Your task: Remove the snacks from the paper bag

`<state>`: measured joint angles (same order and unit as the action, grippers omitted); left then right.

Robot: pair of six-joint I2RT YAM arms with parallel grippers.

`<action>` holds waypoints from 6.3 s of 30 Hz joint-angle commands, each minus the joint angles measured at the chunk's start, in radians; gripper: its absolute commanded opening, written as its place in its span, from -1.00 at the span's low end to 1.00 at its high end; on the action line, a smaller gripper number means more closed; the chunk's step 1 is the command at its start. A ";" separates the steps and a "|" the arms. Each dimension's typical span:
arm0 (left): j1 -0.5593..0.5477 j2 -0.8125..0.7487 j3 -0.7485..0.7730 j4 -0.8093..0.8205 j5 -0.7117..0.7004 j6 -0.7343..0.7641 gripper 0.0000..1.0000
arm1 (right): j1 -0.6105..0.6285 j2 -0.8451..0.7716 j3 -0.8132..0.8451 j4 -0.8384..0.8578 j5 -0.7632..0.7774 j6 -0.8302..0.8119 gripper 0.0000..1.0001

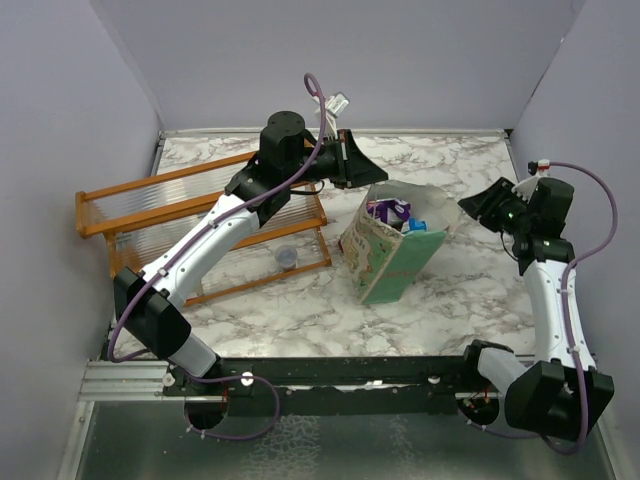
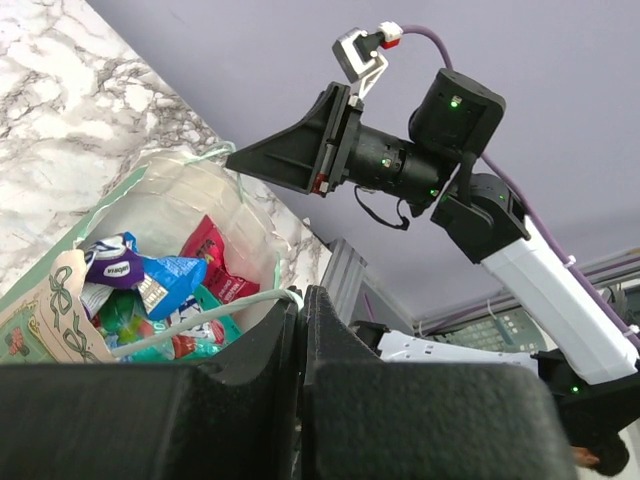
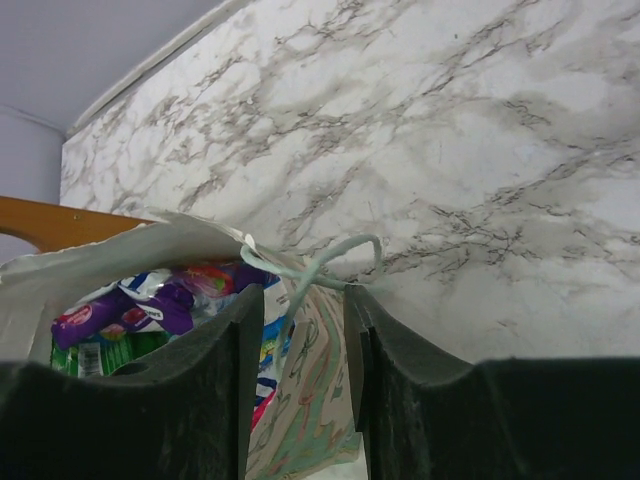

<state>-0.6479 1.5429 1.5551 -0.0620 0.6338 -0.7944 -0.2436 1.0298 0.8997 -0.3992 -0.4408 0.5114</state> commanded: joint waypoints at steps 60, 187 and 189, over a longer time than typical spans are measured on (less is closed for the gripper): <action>0.038 -0.144 -0.038 0.045 0.340 0.147 -1.00 | 0.143 -0.423 0.218 -0.528 0.194 -0.129 0.37; -0.029 0.037 0.136 -0.098 0.279 0.176 -1.00 | 0.942 -0.463 0.205 0.080 1.254 -0.373 -0.98; -0.029 0.037 0.141 -0.107 0.280 0.175 -1.00 | 0.942 -0.371 0.195 0.149 1.323 -0.424 -0.97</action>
<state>-0.6762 1.6226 1.6897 -0.1711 0.9253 -0.6209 0.6945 0.4957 1.1290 -0.4889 0.6682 0.2131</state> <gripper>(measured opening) 0.028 0.018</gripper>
